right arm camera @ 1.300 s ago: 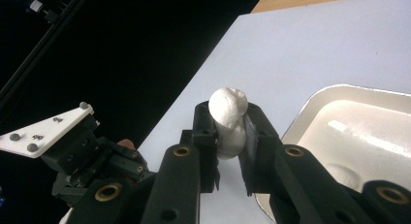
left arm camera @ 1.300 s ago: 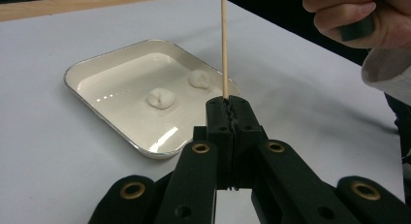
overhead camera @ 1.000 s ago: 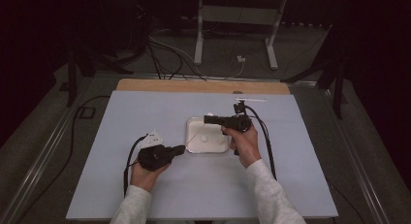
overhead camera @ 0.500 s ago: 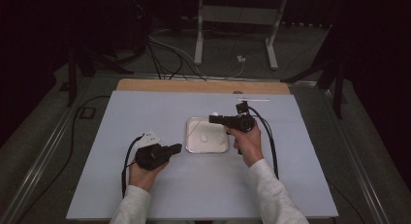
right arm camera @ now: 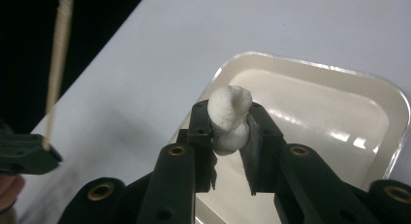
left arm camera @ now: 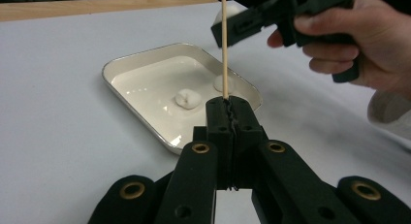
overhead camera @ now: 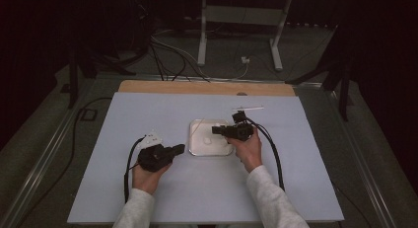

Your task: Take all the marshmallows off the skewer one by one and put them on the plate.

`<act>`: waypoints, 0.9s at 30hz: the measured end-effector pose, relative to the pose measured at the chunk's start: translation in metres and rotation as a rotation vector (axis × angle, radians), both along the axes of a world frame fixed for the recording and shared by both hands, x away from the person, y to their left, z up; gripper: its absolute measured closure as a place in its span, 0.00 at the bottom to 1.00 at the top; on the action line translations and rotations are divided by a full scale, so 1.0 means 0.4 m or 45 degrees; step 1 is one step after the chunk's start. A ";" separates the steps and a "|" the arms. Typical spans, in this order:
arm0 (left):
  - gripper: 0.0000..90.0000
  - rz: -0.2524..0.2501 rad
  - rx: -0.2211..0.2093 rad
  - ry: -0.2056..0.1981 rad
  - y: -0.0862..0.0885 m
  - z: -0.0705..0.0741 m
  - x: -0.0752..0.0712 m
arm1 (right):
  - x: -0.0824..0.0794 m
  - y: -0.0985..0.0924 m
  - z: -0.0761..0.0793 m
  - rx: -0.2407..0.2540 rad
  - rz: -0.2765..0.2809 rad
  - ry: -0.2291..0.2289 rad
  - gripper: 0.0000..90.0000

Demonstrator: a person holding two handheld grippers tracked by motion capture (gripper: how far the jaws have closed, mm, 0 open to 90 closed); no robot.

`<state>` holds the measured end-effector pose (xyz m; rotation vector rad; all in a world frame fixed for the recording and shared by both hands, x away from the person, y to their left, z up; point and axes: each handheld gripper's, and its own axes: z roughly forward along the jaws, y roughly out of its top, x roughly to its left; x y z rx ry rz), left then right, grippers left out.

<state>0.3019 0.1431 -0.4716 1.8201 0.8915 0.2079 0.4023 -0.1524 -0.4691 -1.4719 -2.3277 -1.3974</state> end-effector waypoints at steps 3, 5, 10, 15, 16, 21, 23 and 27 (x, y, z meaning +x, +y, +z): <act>1.00 0.002 -0.002 0.001 -0.004 0.002 0.003 | -0.001 0.005 -0.013 -0.049 0.003 -0.004 0.79; 1.00 0.006 -0.002 0.003 -0.007 0.004 0.005 | -0.002 0.009 -0.018 -0.068 0.009 -0.004 0.74; 1.00 0.013 -0.007 0.002 -0.011 0.010 0.009 | -0.002 0.013 -0.025 -0.111 -0.003 -0.003 0.53; 1.00 0.027 -0.010 0.003 -0.013 0.013 0.013 | -0.007 0.012 -0.025 -0.130 0.003 -0.023 0.36; 1.00 0.032 -0.012 0.004 -0.014 0.013 0.015 | -0.010 0.011 -0.023 -0.132 -0.005 -0.038 0.31; 1.00 0.056 -0.026 0.012 -0.015 0.014 0.023 | -0.033 0.012 -0.004 -0.140 -0.029 -0.115 0.15; 1.00 0.064 -0.031 0.013 -0.019 0.014 0.027 | -0.040 0.008 0.000 -0.112 -0.020 -0.126 0.09; 1.00 0.082 -0.023 0.009 -0.030 0.016 0.033 | -0.051 0.003 0.002 -0.118 -0.018 -0.148 0.00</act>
